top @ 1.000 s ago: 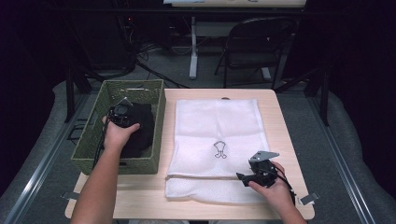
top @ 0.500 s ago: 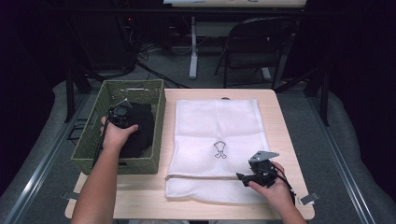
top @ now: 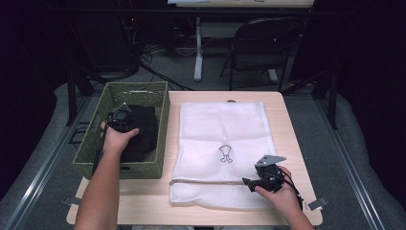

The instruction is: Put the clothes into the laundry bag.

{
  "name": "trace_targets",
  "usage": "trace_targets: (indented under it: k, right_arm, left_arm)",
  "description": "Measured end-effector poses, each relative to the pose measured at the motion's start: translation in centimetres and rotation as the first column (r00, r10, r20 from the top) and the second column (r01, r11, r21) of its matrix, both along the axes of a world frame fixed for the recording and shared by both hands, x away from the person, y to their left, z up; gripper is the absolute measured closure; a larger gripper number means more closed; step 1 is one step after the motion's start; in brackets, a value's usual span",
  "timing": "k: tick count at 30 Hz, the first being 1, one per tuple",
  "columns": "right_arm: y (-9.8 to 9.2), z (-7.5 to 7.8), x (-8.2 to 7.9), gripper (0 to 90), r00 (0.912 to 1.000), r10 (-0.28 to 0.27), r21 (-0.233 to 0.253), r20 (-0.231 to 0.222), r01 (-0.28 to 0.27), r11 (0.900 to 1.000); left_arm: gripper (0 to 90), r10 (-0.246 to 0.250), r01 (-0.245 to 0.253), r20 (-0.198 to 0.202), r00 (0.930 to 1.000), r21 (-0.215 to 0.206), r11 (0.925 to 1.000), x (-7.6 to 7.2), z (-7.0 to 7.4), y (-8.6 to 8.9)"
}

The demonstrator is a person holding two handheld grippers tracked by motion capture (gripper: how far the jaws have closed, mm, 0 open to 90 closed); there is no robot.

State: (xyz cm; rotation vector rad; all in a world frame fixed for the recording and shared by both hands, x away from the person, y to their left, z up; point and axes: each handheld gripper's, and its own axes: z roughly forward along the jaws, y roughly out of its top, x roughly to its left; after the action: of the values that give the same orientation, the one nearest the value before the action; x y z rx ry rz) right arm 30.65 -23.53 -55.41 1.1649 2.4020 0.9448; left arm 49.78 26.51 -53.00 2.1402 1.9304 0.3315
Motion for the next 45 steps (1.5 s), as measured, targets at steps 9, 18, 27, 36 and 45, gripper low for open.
trace_targets:
  k: [9, 18, 27, 36, 45]
  right_arm:
    - [0.1, 0.0, 0.0, 28.8, 1.0, 0.002, 0.001, -0.004, -0.002, 1.0]
    - [0.1, 0.0, 0.0, 28.8, 1.0, -0.002, -0.002, -0.01, 0.002, 1.0]
    - [0.1, -0.1, 0.0, 28.8, 0.9999, -0.001, 0.001, -0.01, 0.001, 1.0]
    - [0.1, -0.1, 0.0, 28.8, 0.9999, 0.008, -0.004, -0.01, -0.008, 1.0]
    - [0.3, -0.2, 0.0, 28.8, 0.9998, 0.013, -0.007, -0.015, -0.013, 1.0]
  left_arm:
    - [0.0, -0.009, 0.01, 0.005, 0.9999, -0.031, 0.9995, 0.0, -0.5, 0.2]
    - [0.0, -0.016, 0.016, 0.005, 0.9999, -0.016, 0.9997, 0.0, -0.7, 0.0]
    - [0.0, -0.019, 0.019, -0.002, 0.9998, -0.031, 0.9993, 0.2, -1.1, 0.1]
    - [0.0, -0.022, 0.021, -0.015, 0.9996, -0.069, 0.9974, 0.3, -1.4, 0.3]
    - [0.0, -0.015, 0.014, -0.019, 0.9997, -0.09, 0.9959, 0.5, -1.7, 0.2]
